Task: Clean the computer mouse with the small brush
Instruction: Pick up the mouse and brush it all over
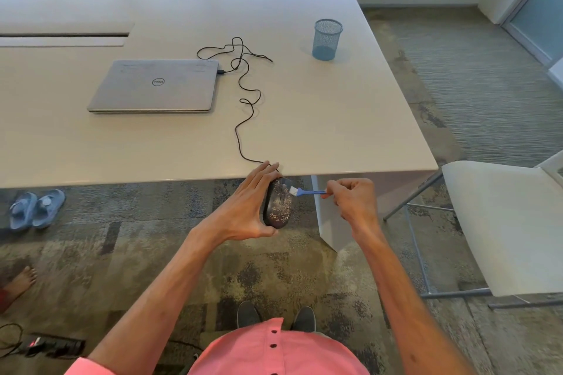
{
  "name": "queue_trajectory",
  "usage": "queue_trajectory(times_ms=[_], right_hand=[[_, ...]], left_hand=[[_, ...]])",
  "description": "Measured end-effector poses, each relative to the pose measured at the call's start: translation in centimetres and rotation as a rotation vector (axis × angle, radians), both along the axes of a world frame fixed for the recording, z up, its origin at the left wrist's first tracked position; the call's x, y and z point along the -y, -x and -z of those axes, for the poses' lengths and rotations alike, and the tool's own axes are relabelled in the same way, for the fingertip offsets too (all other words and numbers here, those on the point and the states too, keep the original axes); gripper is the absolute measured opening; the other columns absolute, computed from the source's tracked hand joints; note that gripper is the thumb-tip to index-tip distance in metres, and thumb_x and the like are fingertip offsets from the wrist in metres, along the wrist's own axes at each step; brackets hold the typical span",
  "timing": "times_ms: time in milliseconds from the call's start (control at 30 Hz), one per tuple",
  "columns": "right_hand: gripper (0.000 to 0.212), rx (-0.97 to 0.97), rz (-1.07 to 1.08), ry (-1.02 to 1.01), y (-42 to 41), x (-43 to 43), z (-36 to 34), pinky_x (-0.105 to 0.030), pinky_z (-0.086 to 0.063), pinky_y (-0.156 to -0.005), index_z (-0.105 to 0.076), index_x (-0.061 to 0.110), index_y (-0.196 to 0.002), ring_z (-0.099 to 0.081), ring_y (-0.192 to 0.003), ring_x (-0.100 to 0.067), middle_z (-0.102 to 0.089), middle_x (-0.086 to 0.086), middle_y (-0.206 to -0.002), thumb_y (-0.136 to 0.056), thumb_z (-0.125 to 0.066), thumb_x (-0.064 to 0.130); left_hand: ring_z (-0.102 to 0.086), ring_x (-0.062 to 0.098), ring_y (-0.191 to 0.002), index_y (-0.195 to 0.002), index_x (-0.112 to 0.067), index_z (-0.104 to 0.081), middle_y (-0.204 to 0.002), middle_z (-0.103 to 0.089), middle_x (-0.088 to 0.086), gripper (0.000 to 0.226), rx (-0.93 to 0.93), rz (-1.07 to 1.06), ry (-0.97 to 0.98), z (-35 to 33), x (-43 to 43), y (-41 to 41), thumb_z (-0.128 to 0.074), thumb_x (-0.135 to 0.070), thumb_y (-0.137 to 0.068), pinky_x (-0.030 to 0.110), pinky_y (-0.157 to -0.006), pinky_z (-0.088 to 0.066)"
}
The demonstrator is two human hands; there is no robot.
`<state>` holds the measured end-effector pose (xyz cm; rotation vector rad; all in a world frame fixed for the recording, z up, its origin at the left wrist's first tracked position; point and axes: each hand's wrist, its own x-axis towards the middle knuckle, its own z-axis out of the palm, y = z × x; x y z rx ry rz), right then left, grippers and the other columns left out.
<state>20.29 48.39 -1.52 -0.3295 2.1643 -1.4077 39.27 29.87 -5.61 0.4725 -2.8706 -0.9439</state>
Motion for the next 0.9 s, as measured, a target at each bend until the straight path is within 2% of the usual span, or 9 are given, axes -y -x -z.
queue_trajectory(times_ms=[100,233,300,400,600,733,800,900], right_hand=[[0.026,-0.037,0.002,-0.018,0.4,-0.3,-0.3,-0.024,-0.030,-0.052,-0.076,-0.011,-0.075,-0.028,-0.043,-0.006,-0.041,0.009,-0.044,-0.094,-0.073,0.007],[0.027,0.069,0.045,0.117,0.2,0.2,-0.4,-0.013,-0.031,-0.042,-0.072,-0.023,-0.091,-0.027,-0.041,-0.003,-0.040,0.003,-0.051,-0.098,-0.070,0.003],[0.026,0.127,0.022,0.119,0.0,0.6,-0.3,-0.017,-0.025,-0.038,-0.077,-0.018,-0.093,-0.026,-0.041,-0.006,-0.040,0.008,-0.047,-0.101,-0.070,0.005],[0.024,0.149,0.003,0.097,-0.3,0.8,-0.1,-0.021,-0.023,-0.040,-0.082,-0.010,-0.092,-0.026,-0.042,-0.009,-0.040,0.010,-0.045,-0.102,-0.070,0.007],[0.025,0.105,-0.014,0.015,-0.2,0.5,0.3,-0.017,-0.024,-0.037,-0.081,-0.009,-0.079,-0.025,-0.036,-0.005,-0.043,0.009,-0.041,-0.096,-0.069,0.003],[0.025,-0.006,0.010,-0.060,0.4,0.2,0.3,-0.026,-0.031,-0.049,-0.082,-0.001,-0.071,-0.032,-0.045,-0.012,-0.050,-0.002,-0.050,-0.093,-0.072,0.008],[0.025,0.003,0.043,-0.013,0.6,0.2,0.4,-0.025,-0.033,-0.051,-0.082,-0.002,-0.074,-0.034,-0.046,-0.010,-0.049,0.005,-0.047,-0.094,-0.073,0.008],[0.023,0.112,0.064,0.119,0.5,0.5,0.5,-0.017,-0.028,-0.041,-0.082,-0.008,-0.083,-0.030,-0.041,-0.005,-0.045,0.010,-0.045,-0.099,-0.072,0.005]], left_hand=[[0.011,0.002,-0.175,-0.178,-0.024,-0.020,-0.189,-0.007,-0.013,0.131,0.005,-0.011,0.005,0.4,0.2,-0.1,-0.095,-0.058,-0.076,0.030,-0.139,-0.002],[0.011,0.002,-0.175,-0.178,-0.024,-0.019,-0.190,-0.007,-0.012,0.132,0.008,-0.008,0.018,0.5,0.3,0.2,-0.093,-0.061,-0.075,0.032,-0.140,-0.002],[0.011,0.003,-0.175,-0.177,-0.024,-0.020,-0.190,-0.008,-0.011,0.130,0.002,-0.004,0.013,0.3,0.3,0.4,-0.092,-0.062,-0.075,0.033,-0.140,-0.002],[0.011,0.003,-0.175,-0.177,-0.024,-0.021,-0.190,-0.008,-0.011,0.130,-0.005,-0.010,0.003,0.2,0.4,0.6,-0.093,-0.059,-0.075,0.034,-0.140,-0.002],[0.011,0.003,-0.175,-0.176,-0.024,-0.023,-0.189,-0.009,-0.011,0.129,-0.011,-0.027,-0.008,0.3,0.7,0.6,-0.095,-0.056,-0.075,0.036,-0.141,-0.007],[0.008,0.005,-0.176,-0.177,-0.022,-0.021,-0.189,-0.009,-0.011,0.132,0.002,-0.038,-0.002,0.5,1.0,0.5,-0.095,-0.057,-0.075,0.044,-0.144,-0.011],[0.008,0.005,-0.176,-0.177,-0.024,-0.020,-0.189,-0.009,-0.012,0.132,0.005,-0.045,-0.006,0.6,1.2,0.4,-0.094,-0.059,-0.074,0.046,-0.144,-0.013],[0.009,0.004,-0.176,-0.177,-0.025,-0.020,-0.189,-0.009,-0.013,0.131,0.012,-0.041,-0.002,0.6,1.2,0.5,-0.093,-0.061,-0.075,0.047,-0.144,-0.012]])
